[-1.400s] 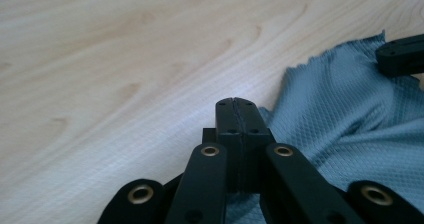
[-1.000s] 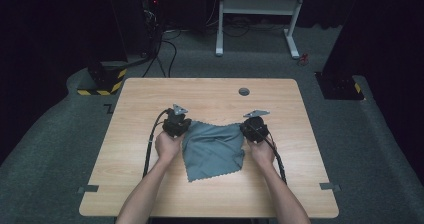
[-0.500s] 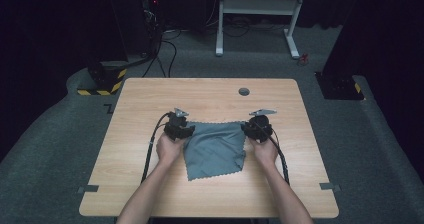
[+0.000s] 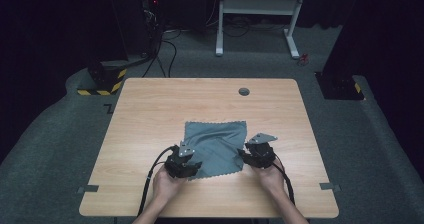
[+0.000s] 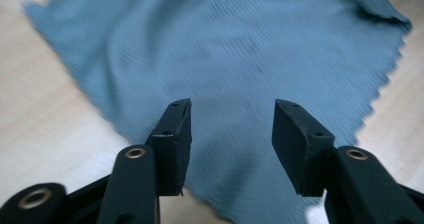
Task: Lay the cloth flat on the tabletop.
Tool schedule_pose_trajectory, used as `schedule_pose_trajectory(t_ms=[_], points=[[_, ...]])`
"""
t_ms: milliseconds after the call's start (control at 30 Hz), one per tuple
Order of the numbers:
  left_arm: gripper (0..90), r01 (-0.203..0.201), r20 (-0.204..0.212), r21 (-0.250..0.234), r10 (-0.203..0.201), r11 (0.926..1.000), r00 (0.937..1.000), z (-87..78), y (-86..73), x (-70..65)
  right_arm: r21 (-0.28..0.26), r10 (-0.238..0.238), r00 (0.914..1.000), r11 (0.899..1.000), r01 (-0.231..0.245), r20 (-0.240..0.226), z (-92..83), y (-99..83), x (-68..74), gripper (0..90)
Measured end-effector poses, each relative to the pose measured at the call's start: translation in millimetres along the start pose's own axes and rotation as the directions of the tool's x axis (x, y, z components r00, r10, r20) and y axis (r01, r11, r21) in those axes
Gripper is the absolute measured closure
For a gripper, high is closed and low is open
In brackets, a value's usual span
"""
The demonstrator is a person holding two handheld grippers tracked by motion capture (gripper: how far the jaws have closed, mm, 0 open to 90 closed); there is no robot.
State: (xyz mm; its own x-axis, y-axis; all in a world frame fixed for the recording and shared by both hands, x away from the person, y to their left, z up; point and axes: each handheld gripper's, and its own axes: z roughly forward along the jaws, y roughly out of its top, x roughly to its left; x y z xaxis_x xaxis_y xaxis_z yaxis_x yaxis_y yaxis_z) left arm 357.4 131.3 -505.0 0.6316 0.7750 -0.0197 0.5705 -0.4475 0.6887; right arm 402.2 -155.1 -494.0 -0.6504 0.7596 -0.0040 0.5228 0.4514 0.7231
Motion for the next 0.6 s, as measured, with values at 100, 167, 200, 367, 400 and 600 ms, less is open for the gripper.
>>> schedule_pose_trajectory(t_ms=[100, 167, 200, 367, 400, 600], points=[[48.7, 0.0, -0.007, 0.01, 0.0, 1.0, 1.0, -0.5, -5.7, -3.1, 0.004, -0.007, 1.0, 1.0, 0.007, -0.002, 1.8, -1.6, 4.1, 60.5], [48.2, 0.002, -0.01, 0.017, -0.002, 0.9999, 0.9999, -3.0, -11.3, -4.7, 0.006, -0.018, 0.9998, 1.0, 0.018, 0.007, 1.7, -3.6, 8.4, 61.9], [48.0, 0.004, -0.02, 0.014, -0.003, 0.9999, 0.9998, -4.8, -13.8, -5.0, 0.008, -0.021, 0.9997, 1.0, 0.02, 0.012, 0.9, -4.5, 9.8, 62.8], [47.5, 0.015, -0.031, 0.018, -0.014, 0.9997, 0.9994, -10.5, -24.3, -6.6, 0.04, -0.027, 0.9996, 0.999, 0.027, -0.005, 2.6, -9.5, 10.1, 72.3], [49.0, 0.015, -0.027, 0.016, -0.015, 0.9998, 0.9995, -11.5, -25.4, -6.8, 0.047, -0.027, 0.9996, 0.999, 0.027, -0.007, 2.9, -10.8, 10.2, 76.2], [74.3, -0.025, 0.005, 0.011, 0.025, 0.9996, 0.9997, -13.4, -26.1, -3.7, 0.047, -0.059, 0.9982, 0.997, 0.059, -0.003, -2.6, -18.0, 9.4, 89.4]])
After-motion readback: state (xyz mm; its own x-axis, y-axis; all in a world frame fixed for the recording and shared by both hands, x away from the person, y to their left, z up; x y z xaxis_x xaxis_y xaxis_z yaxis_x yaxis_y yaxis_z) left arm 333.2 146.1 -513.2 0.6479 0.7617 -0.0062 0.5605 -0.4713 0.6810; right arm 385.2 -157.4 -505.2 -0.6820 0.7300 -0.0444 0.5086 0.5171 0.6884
